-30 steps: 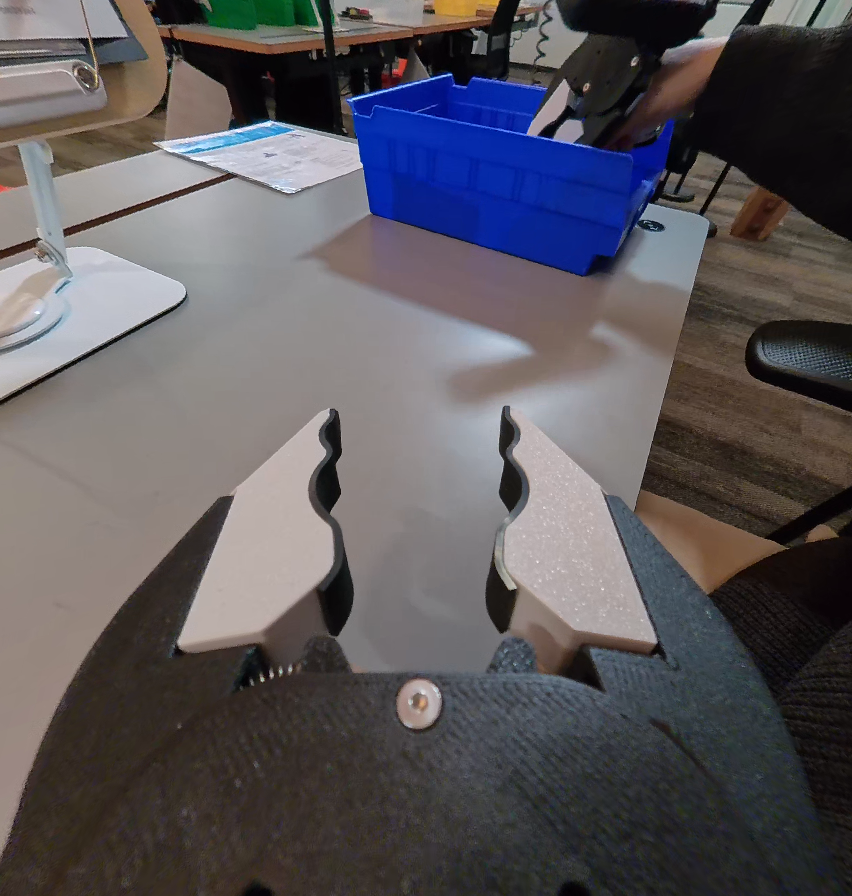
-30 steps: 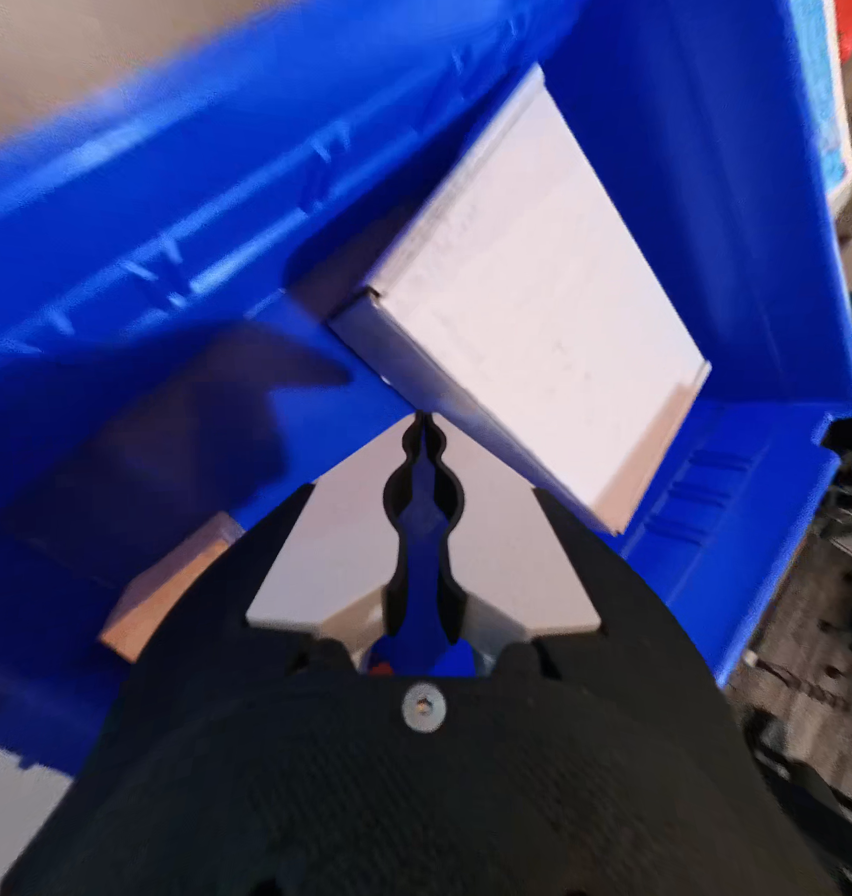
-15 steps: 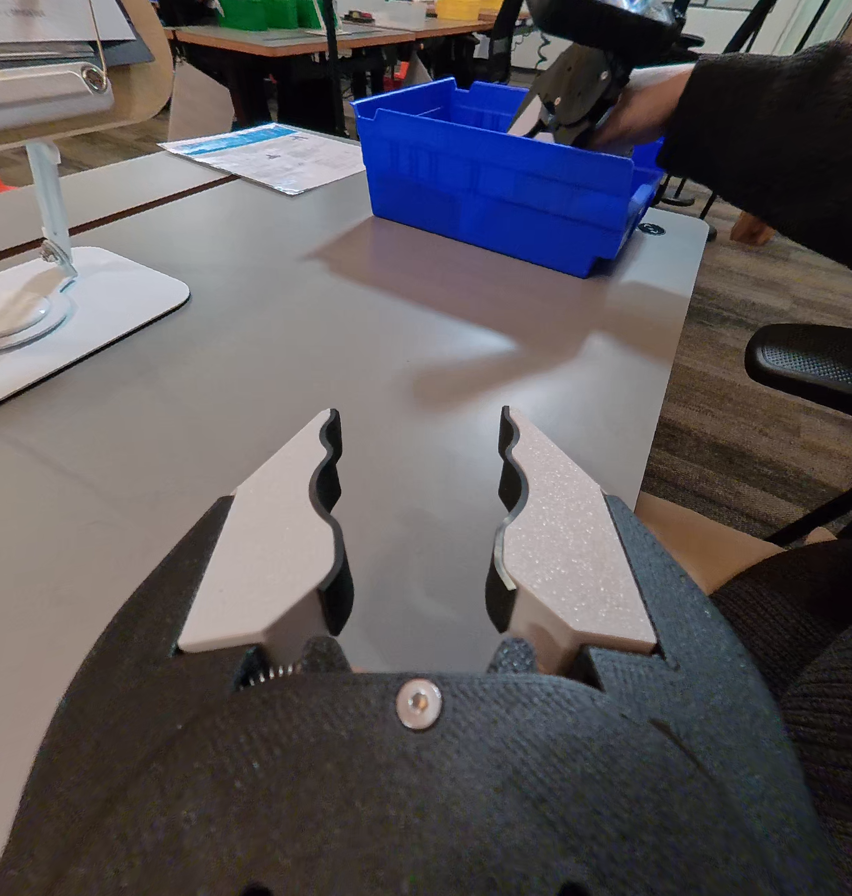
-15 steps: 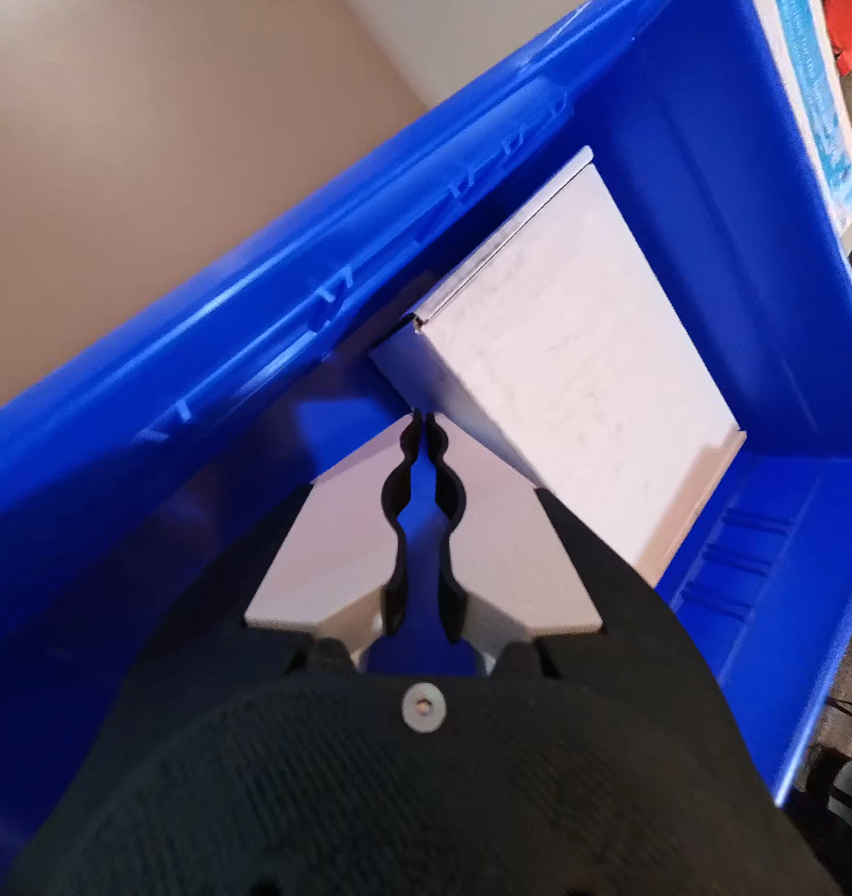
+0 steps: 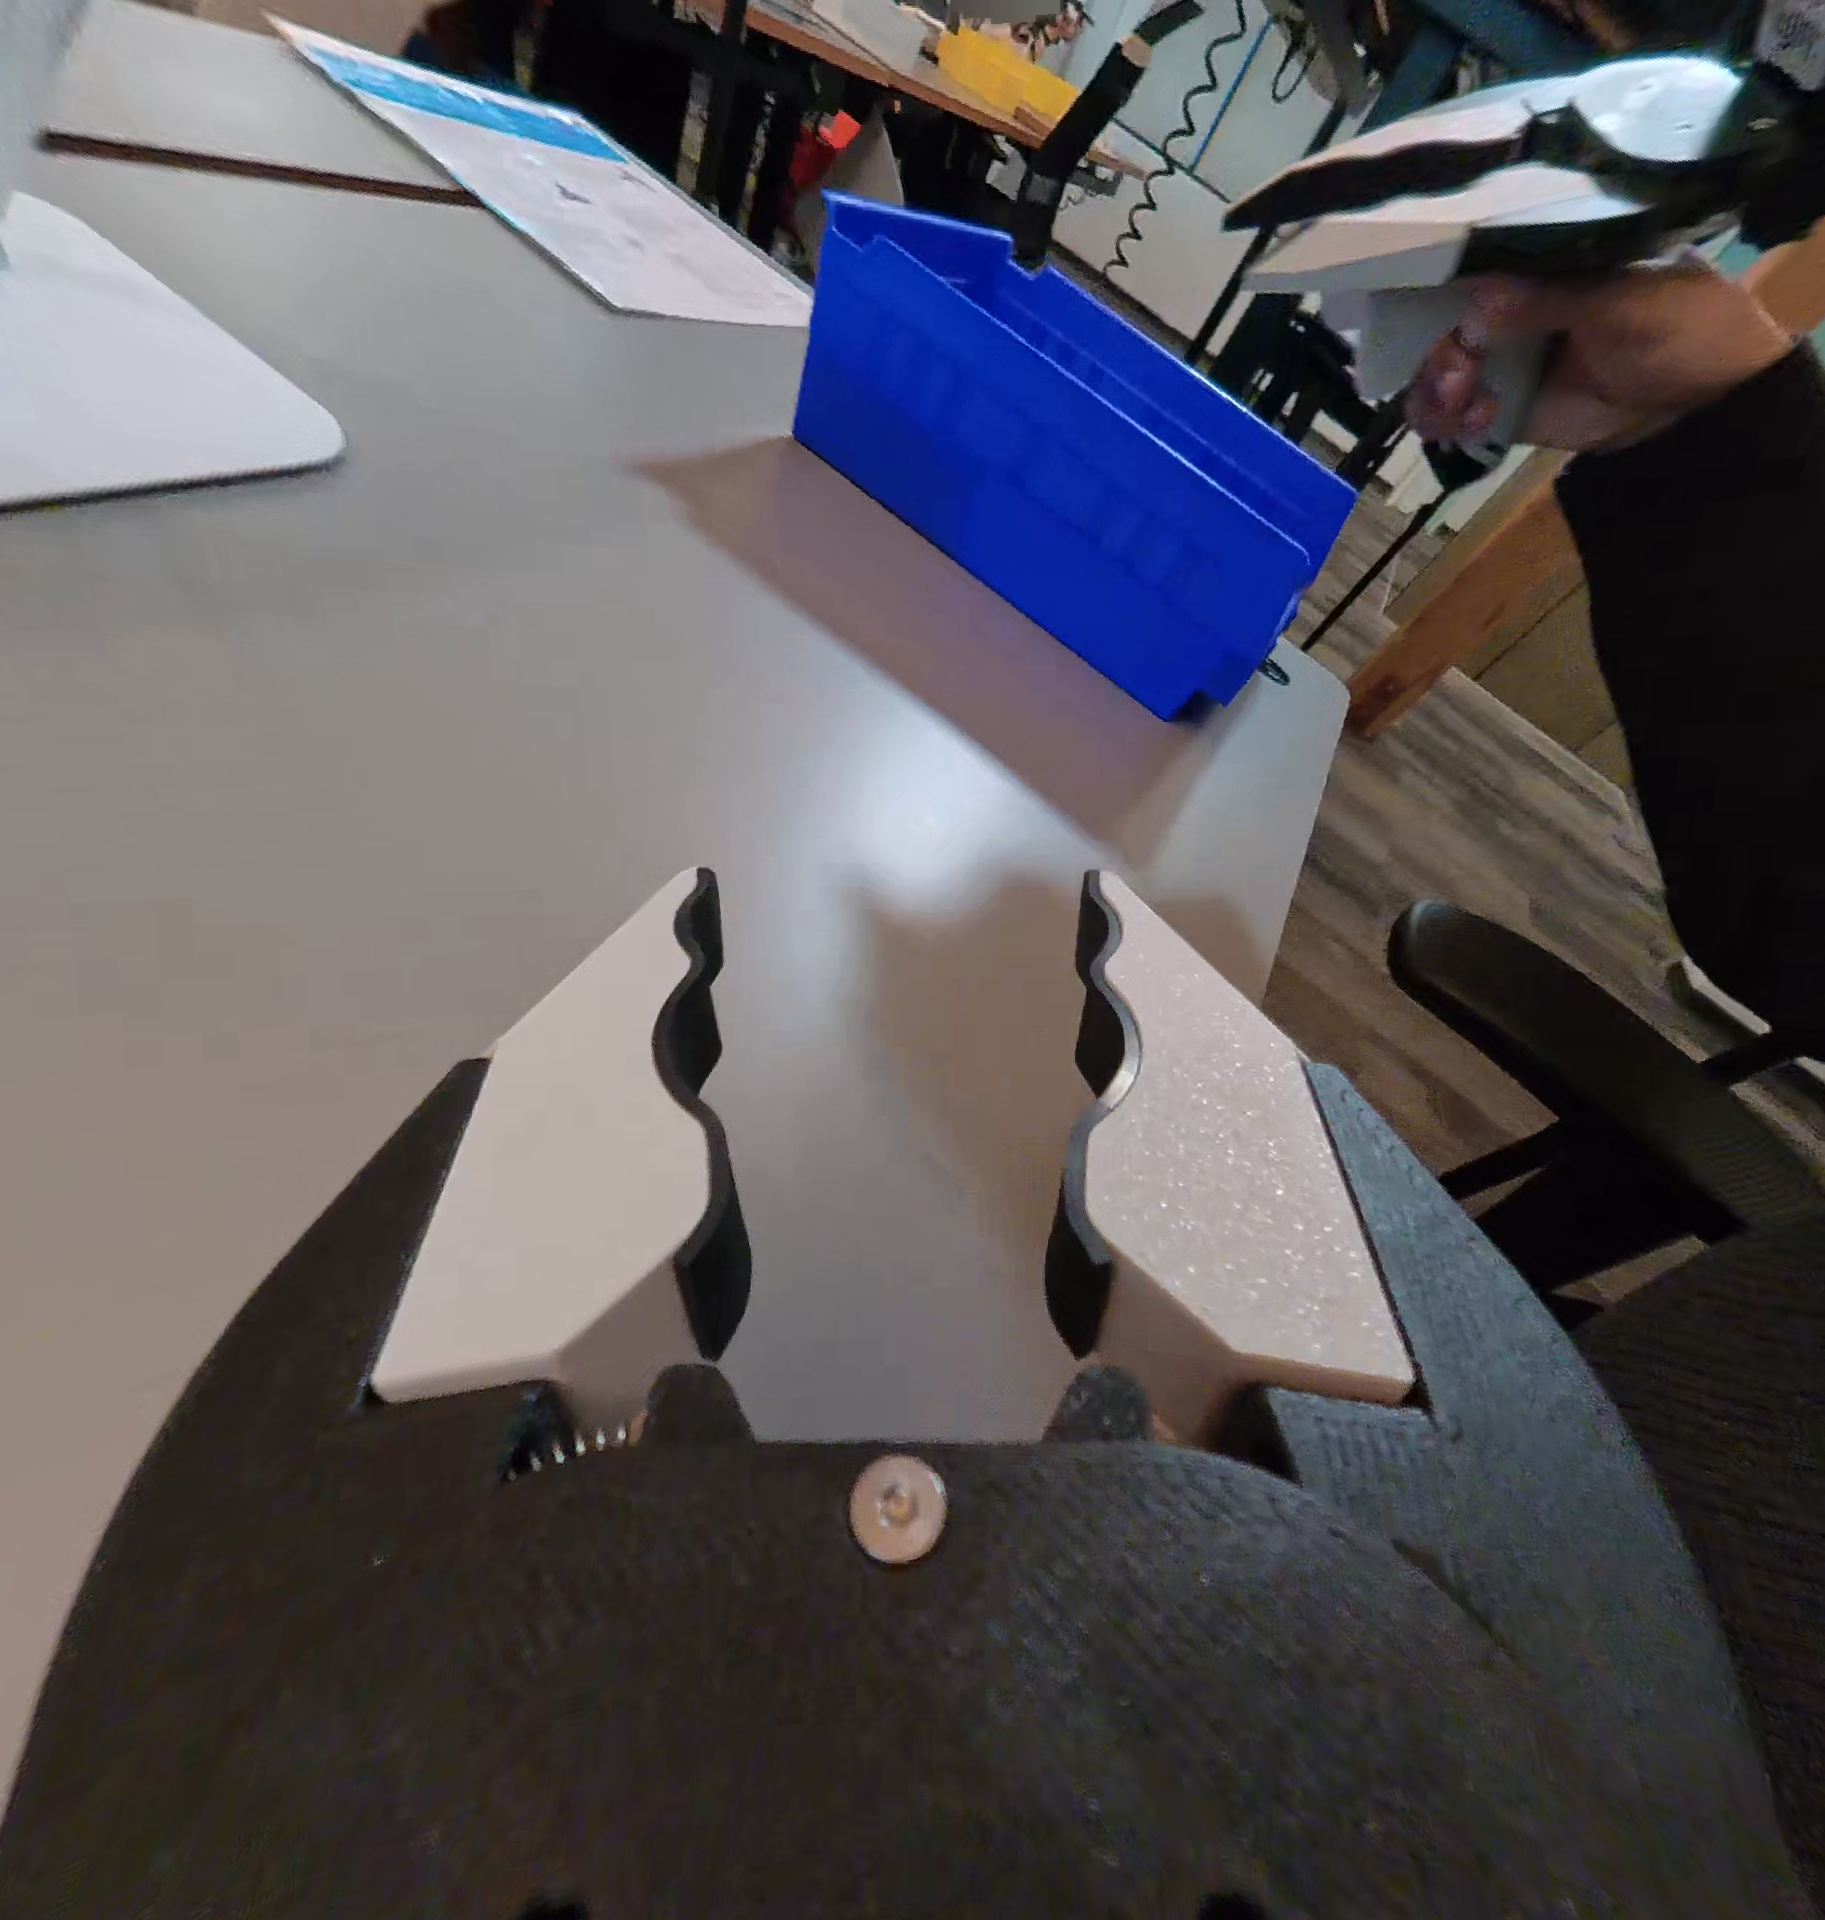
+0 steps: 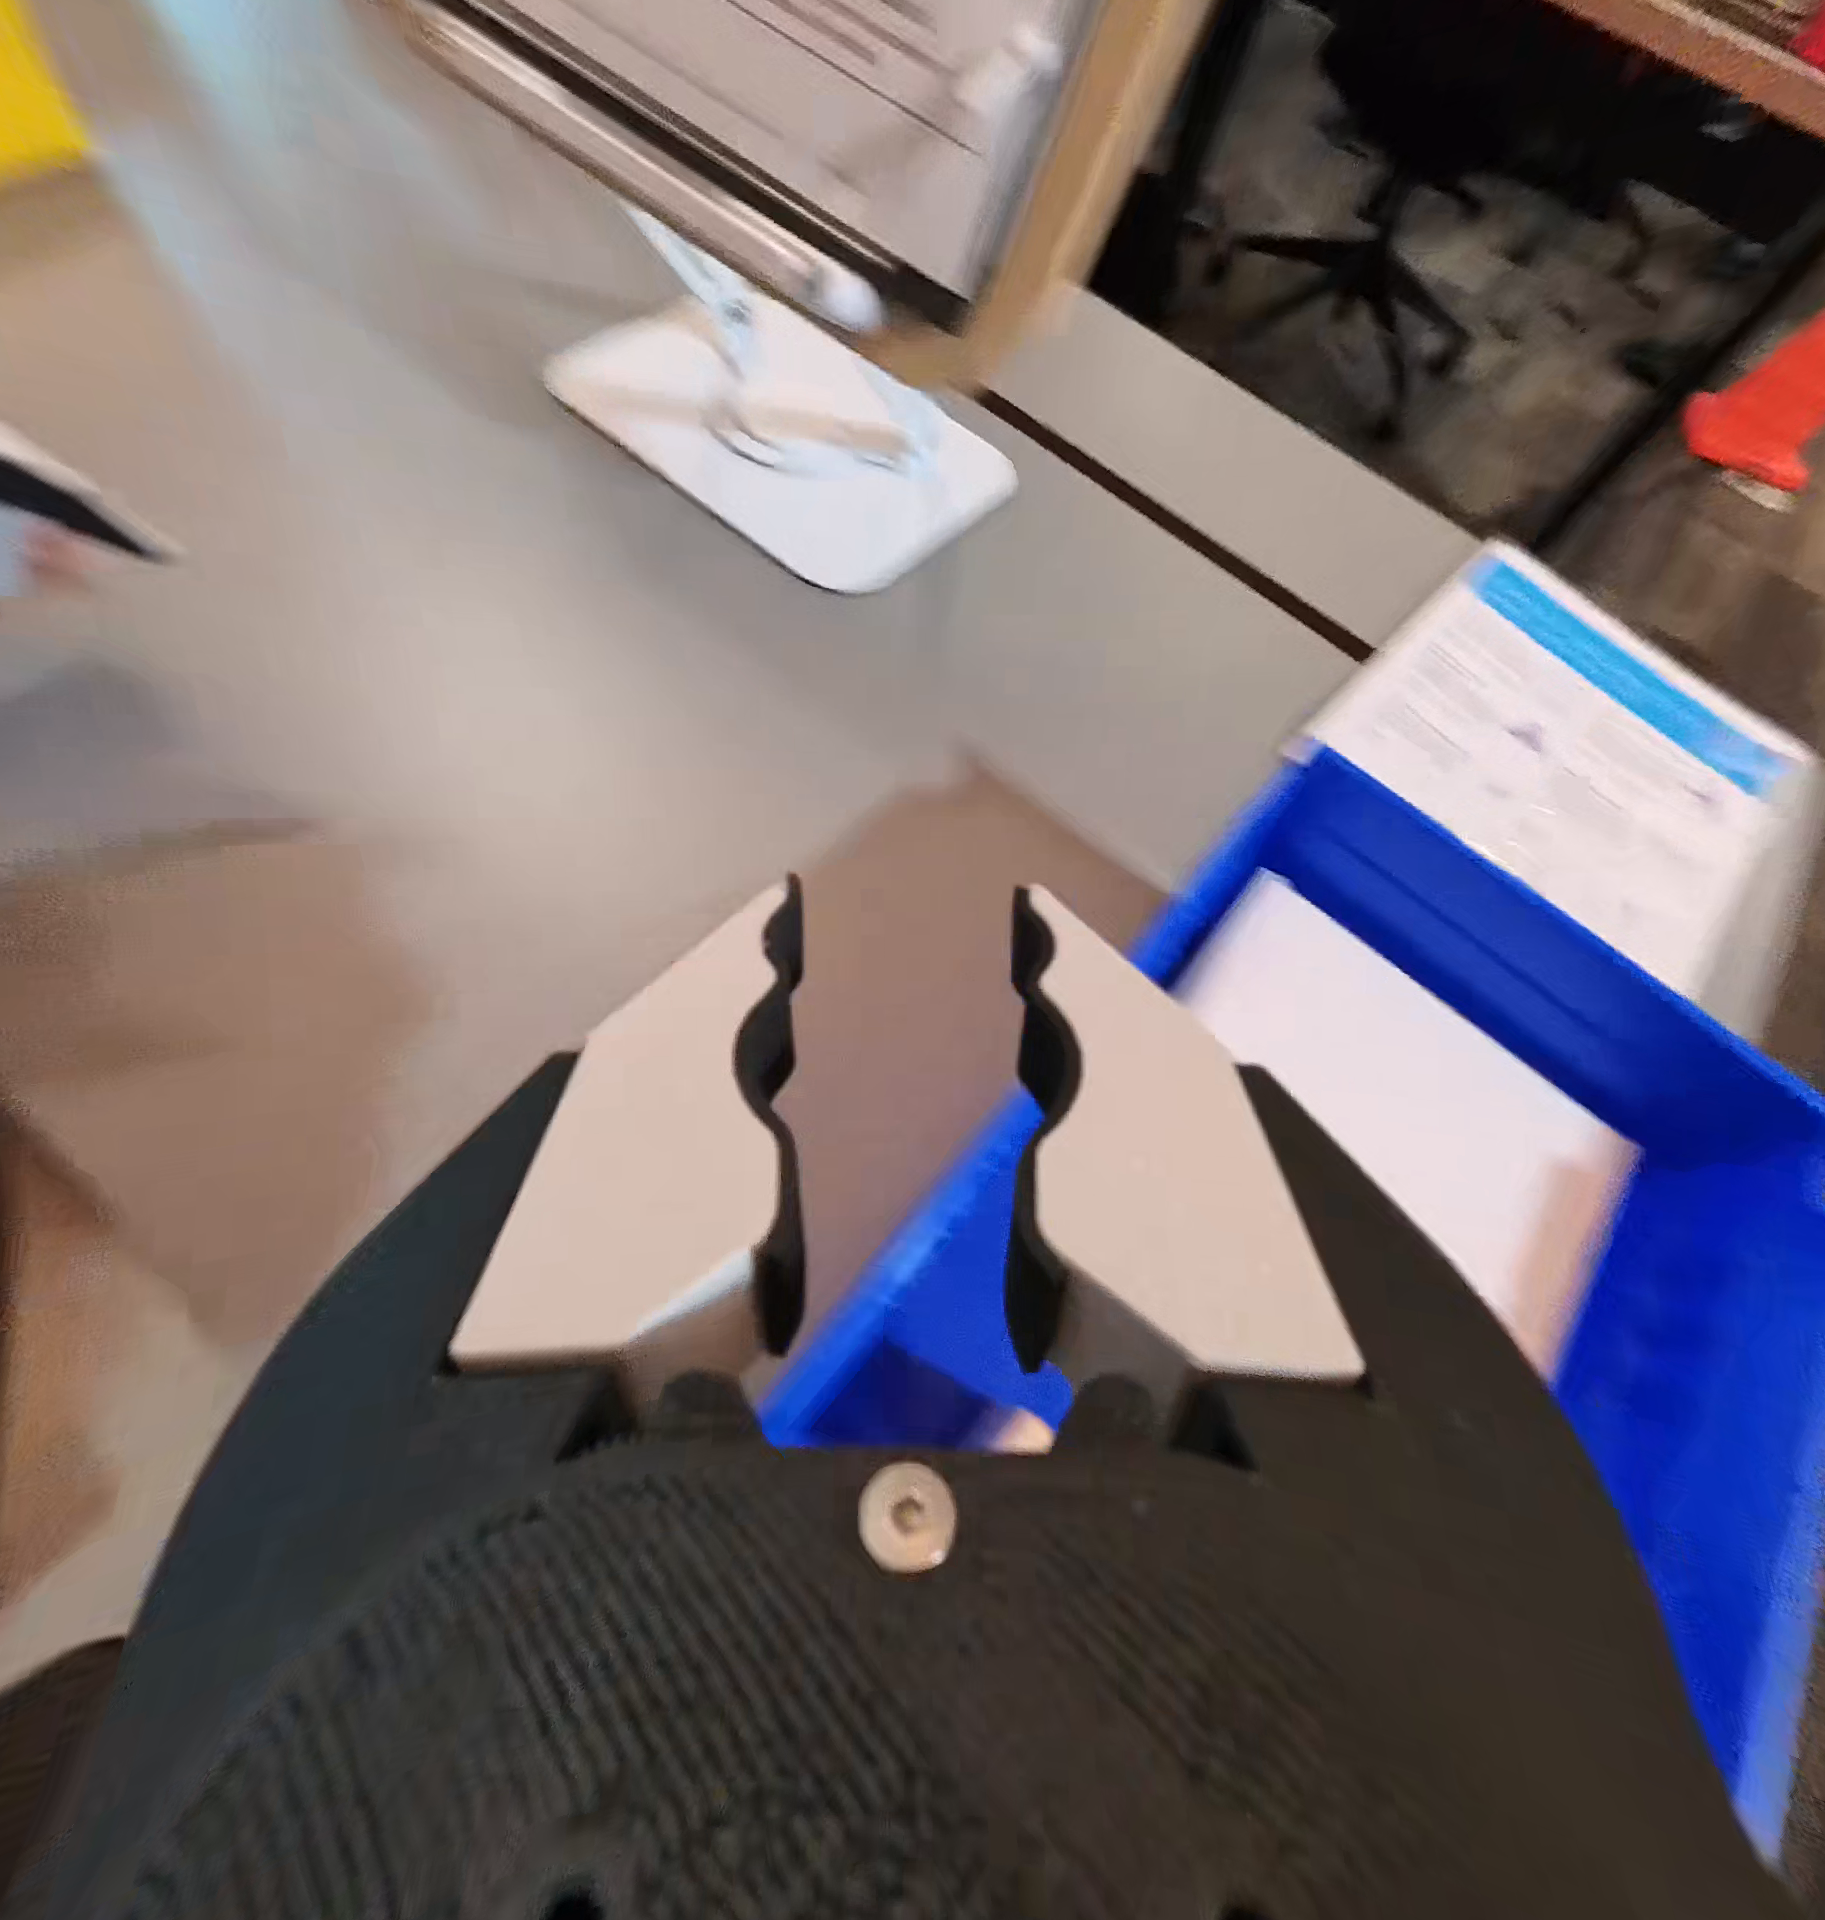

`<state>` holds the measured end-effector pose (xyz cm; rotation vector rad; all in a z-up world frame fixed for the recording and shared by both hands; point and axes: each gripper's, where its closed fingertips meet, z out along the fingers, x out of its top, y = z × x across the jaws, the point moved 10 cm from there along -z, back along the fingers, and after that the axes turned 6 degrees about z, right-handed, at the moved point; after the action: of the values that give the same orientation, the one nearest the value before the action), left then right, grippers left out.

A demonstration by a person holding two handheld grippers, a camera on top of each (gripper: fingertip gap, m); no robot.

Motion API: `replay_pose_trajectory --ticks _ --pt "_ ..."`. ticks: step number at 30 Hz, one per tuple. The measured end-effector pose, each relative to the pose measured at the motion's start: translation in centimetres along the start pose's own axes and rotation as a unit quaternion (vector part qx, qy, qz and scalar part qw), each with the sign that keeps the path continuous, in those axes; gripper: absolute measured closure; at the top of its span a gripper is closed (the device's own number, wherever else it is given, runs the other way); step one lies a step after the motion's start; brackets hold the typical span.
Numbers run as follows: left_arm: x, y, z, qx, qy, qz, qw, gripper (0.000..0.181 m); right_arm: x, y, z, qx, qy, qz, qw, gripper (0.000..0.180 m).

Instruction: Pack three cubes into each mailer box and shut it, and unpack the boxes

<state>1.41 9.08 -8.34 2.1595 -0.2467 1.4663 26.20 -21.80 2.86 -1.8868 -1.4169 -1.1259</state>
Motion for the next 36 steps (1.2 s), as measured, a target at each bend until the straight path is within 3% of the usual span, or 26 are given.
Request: replay_pose_trajectory --ticks 4,8,10,13,15,17,20,25,29,36 --pt "5.1 -2.3 -5.4 0.034 0.025 0.053 0.998 0.096 1.8 -7.9 1.7 0.136 -0.015 0.007 0.991 0.113" --pt "10.8 -6.5 -17.0 0.126 0.039 0.077 0.988 0.086 0.9 -15.0 3.6 0.235 -0.065 -0.028 0.969 0.101" --pt "12.0 -9.0 -22.7 0.171 -0.055 0.109 0.978 0.086 0.3 -17.3 4.3 0.257 -0.083 -0.049 0.961 0.102" --pt "10.9 -14.5 -29.4 0.256 -0.263 0.132 0.921 0.082 0.3 -19.2 5.7 0.281 -0.090 -0.051 0.954 0.102" --pt "8.8 -17.4 -32.0 0.226 -0.363 0.100 0.898 0.078 0.8 -19.6 7.0 0.293 -0.082 -0.028 0.952 0.103" --pt "6.7 -19.9 -33.2 0.202 -0.428 0.086 0.877 0.077 1.3 -19.5 8.4 0.301 -0.078 0.009 0.950 0.106" --pt "4.6 -23.3 -33.7 0.243 -0.495 0.143 0.821 0.059 1.9 -19.3 10.1 0.316 -0.086 0.067 0.943 0.111" --pt "3.3 -26.5 -31.7 0.214 -0.525 0.175 0.805 0.056 2.0 -18.9 11.5 0.318 -0.101 0.110 0.936 0.114" --pt "1.9 -29.5 -30.8 0.213 -0.586 0.206 0.754 0.048 1.5 -18.6 12.7 0.315 -0.111 0.127 0.934 0.117" --pt "1.6 -31.2 -30.0 0.221 -0.556 0.245 0.763 0.045 0.9 -18.9 14.9 0.336 -0.131 0.151 0.920 0.121"
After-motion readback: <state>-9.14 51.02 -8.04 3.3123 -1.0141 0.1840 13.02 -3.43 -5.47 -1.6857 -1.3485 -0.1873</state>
